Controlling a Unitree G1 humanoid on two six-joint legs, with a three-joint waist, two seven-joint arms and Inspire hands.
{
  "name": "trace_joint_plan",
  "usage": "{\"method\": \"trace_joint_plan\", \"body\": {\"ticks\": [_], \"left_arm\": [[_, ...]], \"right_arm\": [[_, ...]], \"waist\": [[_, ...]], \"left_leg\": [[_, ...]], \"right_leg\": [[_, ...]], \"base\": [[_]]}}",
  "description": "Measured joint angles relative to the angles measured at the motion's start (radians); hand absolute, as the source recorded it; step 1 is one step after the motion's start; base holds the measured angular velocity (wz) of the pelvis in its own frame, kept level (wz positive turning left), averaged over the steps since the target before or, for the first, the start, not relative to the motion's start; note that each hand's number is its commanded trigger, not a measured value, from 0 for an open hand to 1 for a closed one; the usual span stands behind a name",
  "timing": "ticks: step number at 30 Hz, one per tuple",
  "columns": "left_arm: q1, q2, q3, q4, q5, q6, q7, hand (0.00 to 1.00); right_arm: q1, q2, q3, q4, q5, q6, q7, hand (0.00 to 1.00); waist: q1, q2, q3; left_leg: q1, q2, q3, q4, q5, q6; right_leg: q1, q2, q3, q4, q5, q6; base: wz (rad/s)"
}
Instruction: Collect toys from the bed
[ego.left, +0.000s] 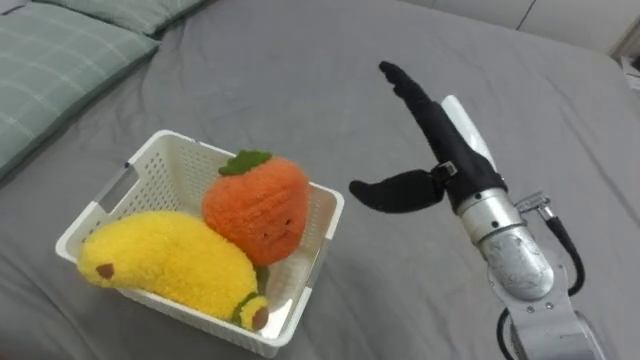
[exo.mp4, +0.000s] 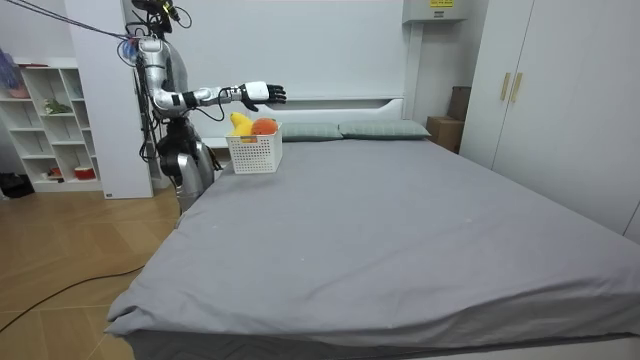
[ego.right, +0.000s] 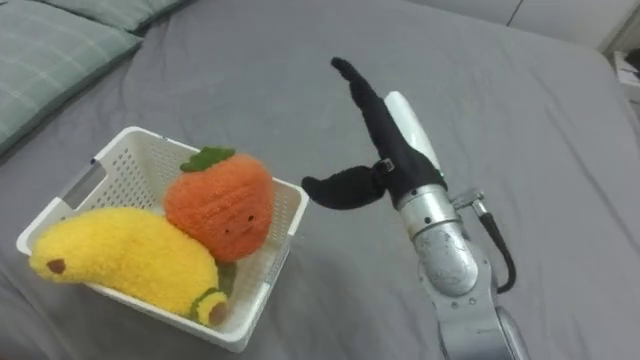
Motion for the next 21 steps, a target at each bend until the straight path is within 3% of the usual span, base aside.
{"method": "trace_joint_plan", "body": {"ticks": [11, 17, 21], "left_arm": [[0.004, -0.013, 0.017, 0.024, -0.008, -0.001, 0.012, 0.00], [0.029, -0.011, 0.049, 0.027, -0.005, 0.000, 0.016, 0.00], [0.049, -0.011, 0.057, 0.030, -0.007, 0.006, 0.028, 0.00]], "right_arm": [[0.068, 0.001, -0.112, 0.011, 0.089, 0.000, -0.012, 0.00], [0.102, 0.001, -0.215, 0.015, 0.125, -0.008, -0.086, 0.00], [0.129, 0.002, -0.291, 0.022, 0.182, -0.008, -0.169, 0.00]], "waist": [[-0.085, 0.009, 0.0026], [-0.125, 0.003, -0.0001], [-0.157, 0.000, 0.0026]], "left_leg": [[0.036, 0.017, 0.080, -0.013, -0.014, -0.004], [0.037, 0.027, 0.114, -0.010, -0.021, -0.006], [0.044, 0.031, 0.133, -0.011, -0.024, -0.009]], "right_leg": [[-0.002, 0.020, 0.079, 0.001, 0.006, -0.003], [-0.018, 0.029, 0.101, 0.014, 0.010, -0.006], [-0.020, 0.032, 0.109, 0.014, 0.010, -0.007]], "base": [[-0.23], [-0.16], [-0.11]]}}
